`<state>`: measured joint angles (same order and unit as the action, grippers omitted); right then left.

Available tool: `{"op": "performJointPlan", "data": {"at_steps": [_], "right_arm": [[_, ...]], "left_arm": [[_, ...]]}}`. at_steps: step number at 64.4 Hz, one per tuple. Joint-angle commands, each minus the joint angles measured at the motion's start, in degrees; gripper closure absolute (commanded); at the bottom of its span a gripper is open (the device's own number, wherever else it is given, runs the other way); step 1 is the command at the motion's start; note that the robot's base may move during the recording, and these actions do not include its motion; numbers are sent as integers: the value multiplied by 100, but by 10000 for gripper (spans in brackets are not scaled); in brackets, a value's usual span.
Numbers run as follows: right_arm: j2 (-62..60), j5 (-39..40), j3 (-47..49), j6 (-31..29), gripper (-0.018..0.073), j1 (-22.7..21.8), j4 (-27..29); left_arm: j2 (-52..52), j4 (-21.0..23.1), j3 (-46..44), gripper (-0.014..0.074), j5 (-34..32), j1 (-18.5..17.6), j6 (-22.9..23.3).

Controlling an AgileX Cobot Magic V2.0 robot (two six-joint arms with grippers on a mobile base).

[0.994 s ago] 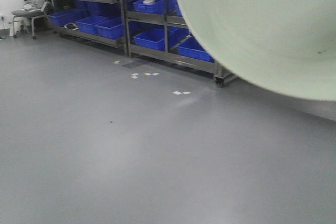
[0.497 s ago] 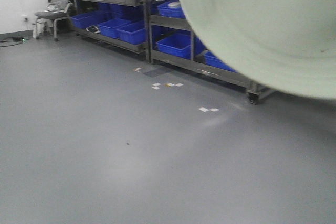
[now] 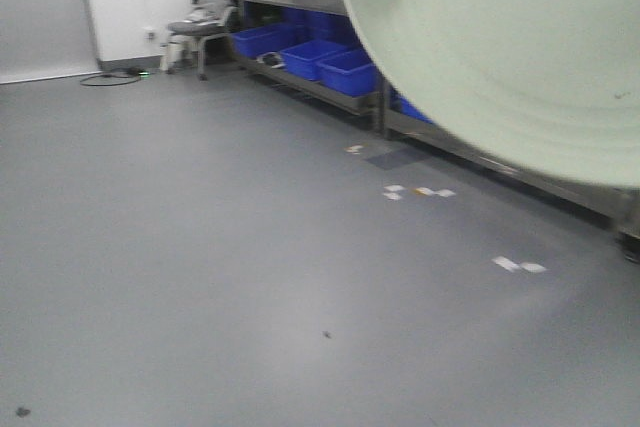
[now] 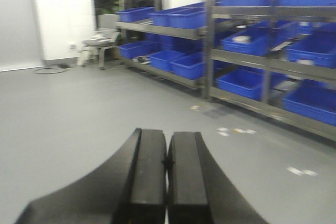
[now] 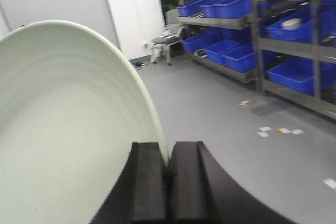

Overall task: Place green plate on second shelf with right arm
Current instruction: 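Drive the base to the blue-bin shelf, holding the plate in the right gripper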

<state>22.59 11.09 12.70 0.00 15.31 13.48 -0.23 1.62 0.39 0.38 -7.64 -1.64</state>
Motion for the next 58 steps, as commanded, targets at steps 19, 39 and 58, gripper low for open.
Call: {"op": "performJointPlan", "data": {"at_steps": [19, 39, 58], "right_arm": [[15, 647, 193, 75, 533, -46, 23], [15, 647, 193, 75, 533, -46, 23], [15, 647, 193, 75, 533, -46, 23]], "left_arm": [[-90, 32, 227, 466, -478, -12, 14], [-90, 32, 227, 466, -478, -12, 14], [-90, 32, 227, 466, -478, -12, 14]]}}
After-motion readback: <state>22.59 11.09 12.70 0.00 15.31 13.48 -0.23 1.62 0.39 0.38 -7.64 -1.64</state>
